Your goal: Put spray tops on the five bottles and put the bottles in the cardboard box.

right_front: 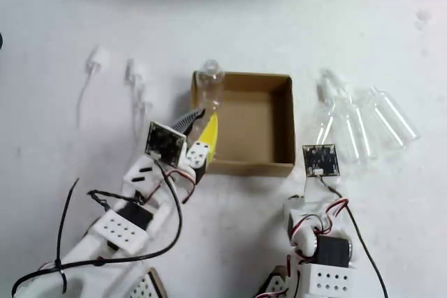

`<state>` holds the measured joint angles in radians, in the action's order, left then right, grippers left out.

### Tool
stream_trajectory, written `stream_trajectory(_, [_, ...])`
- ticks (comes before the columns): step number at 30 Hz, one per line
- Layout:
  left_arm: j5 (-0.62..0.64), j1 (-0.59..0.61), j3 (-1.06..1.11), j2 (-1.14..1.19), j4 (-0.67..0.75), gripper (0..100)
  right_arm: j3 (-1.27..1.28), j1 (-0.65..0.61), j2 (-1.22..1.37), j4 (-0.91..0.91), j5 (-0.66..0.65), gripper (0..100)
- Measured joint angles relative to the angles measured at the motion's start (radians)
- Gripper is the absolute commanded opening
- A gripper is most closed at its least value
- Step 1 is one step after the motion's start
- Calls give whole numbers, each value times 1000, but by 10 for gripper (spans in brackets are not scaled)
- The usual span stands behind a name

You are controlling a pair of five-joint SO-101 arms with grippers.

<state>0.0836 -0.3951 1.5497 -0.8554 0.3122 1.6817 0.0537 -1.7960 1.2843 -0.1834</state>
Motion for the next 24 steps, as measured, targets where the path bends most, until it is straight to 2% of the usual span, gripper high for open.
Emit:
stream_trajectory(2, [0,0,0,0,0,174,0,0,0,0,0,16])
stream_trajectory(7, [0,0,0,0,-54,132,0,0,0,0,0,16])
stream_trajectory(18, [0,0,2,-8,-57,129,0,0,0,0,0,16])
stream_trajectory(22, [0,0,2,-107,-61,129,0,0,0,0,0,16])
stream_trajectory(24, [0,0,2,-193,-107,132,0,0,0,0,0,16])
